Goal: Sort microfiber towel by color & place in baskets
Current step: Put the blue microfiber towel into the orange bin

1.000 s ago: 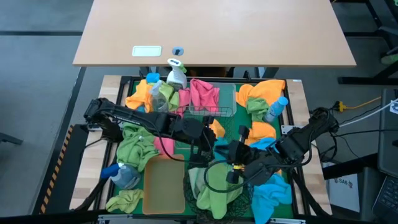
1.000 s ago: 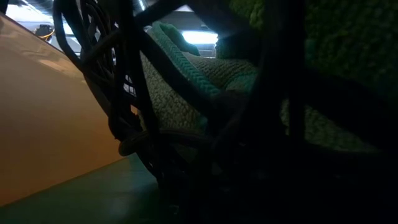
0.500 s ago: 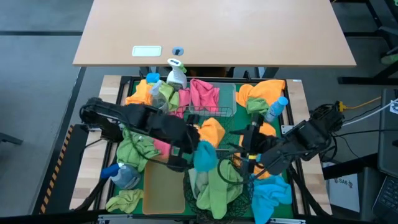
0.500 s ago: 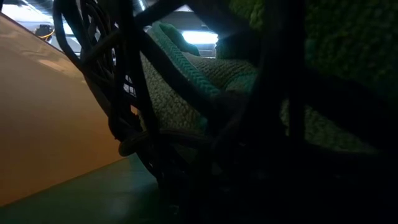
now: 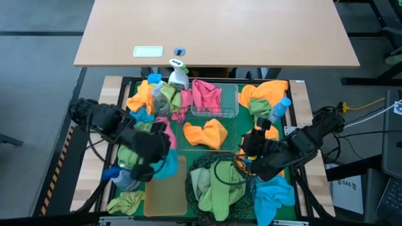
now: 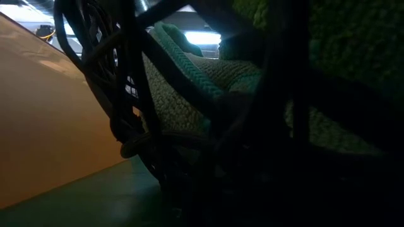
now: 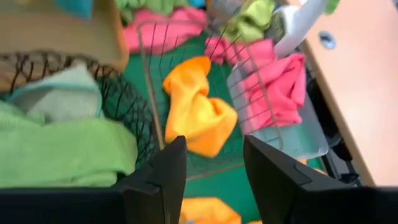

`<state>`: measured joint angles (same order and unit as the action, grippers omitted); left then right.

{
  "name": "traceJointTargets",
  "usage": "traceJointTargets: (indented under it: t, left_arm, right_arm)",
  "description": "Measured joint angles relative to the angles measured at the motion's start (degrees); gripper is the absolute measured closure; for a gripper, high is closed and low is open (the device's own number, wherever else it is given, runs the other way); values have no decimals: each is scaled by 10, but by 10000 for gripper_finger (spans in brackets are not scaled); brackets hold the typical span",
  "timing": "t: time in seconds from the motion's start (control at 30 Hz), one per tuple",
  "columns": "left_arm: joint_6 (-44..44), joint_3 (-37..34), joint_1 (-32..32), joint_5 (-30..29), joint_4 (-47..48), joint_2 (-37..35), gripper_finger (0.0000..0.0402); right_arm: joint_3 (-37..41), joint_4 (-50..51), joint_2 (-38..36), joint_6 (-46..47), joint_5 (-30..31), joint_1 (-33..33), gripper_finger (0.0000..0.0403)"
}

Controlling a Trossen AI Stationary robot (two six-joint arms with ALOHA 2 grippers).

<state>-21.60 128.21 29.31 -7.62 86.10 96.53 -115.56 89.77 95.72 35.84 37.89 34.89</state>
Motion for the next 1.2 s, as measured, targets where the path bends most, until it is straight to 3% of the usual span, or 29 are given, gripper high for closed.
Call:
traceJointTargets:
  t: [0.2, 0.47, 0.77, 0.97, 1.2]
  left_arm:
    - [-34, -71, 47, -46, 2, 2, 394]
    - [-100, -249, 69, -48, -45, 2, 393]
    - [-130, -426, 63, 19, -205, 2, 393]
    - [-133, -485, 63, 27, -253, 2, 375]
    - [-158, -496, 63, 26, -255, 2, 305]
  right_arm:
    - [47, -1, 0, 44, -18, 0, 244]
    - [99, -21, 0, 74, -104, 0, 244]
    - [132, -32, 0, 74, -157, 0, 244]
    - [132, -36, 0, 74, -156, 0, 244]
    - [132, -36, 0, 74, -156, 0, 244]
